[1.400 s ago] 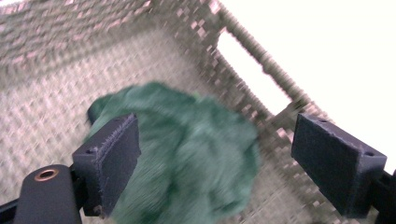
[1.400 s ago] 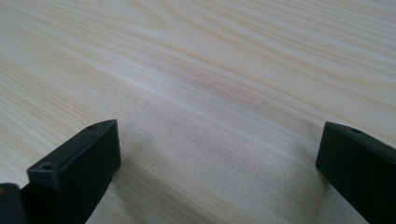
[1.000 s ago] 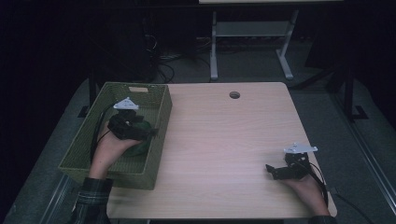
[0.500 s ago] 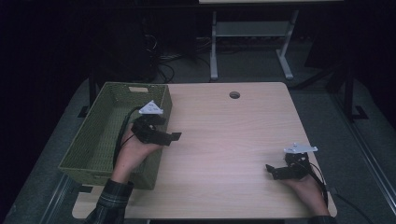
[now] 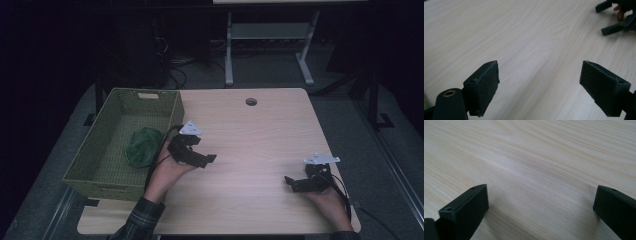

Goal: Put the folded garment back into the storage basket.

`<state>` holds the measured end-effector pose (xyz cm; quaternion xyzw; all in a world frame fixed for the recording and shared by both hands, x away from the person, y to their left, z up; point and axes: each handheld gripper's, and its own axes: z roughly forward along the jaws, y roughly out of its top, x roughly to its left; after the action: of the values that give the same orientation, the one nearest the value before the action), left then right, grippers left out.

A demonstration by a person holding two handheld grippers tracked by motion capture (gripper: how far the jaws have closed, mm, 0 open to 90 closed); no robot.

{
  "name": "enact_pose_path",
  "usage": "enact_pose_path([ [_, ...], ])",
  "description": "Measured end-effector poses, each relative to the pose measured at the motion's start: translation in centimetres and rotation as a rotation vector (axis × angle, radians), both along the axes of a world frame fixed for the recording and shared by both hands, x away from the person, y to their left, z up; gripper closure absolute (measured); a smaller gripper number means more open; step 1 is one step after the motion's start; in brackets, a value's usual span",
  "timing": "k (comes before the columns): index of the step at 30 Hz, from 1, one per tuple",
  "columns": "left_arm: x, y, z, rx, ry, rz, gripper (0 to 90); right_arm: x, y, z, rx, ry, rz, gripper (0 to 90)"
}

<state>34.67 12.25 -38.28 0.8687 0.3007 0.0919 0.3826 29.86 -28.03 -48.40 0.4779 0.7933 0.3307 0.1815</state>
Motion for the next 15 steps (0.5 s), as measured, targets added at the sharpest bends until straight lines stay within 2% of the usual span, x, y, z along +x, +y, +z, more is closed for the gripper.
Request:
enact_pose_path([
  [2, 0.0, -0.5, -0.8, 0.016, 0.004, -0.008, 14.9, 0.0, 0.0, 0.0, 0.000, 0.000, 0.000, 0.0],
  [4, -0.1, -0.8, -1.2, 0.015, 0.009, -0.005, 14.9, 0.0, 0.0, 0.0, 0.000, 0.000, 0.000, 0.0],
  [5, -0.1, -1.2, -1.8, 0.034, 0.002, -0.006, 14.9, 0.0, 0.0, 0.0, -0.001, 0.000, 0.001, 0.0],
  [15, 0.0, -2.3, -4.6, 0.041, 0.016, -0.003, 14.9, 0.0, 0.0, 0.0, -0.001, 0.000, 0.001, 0.0],
])
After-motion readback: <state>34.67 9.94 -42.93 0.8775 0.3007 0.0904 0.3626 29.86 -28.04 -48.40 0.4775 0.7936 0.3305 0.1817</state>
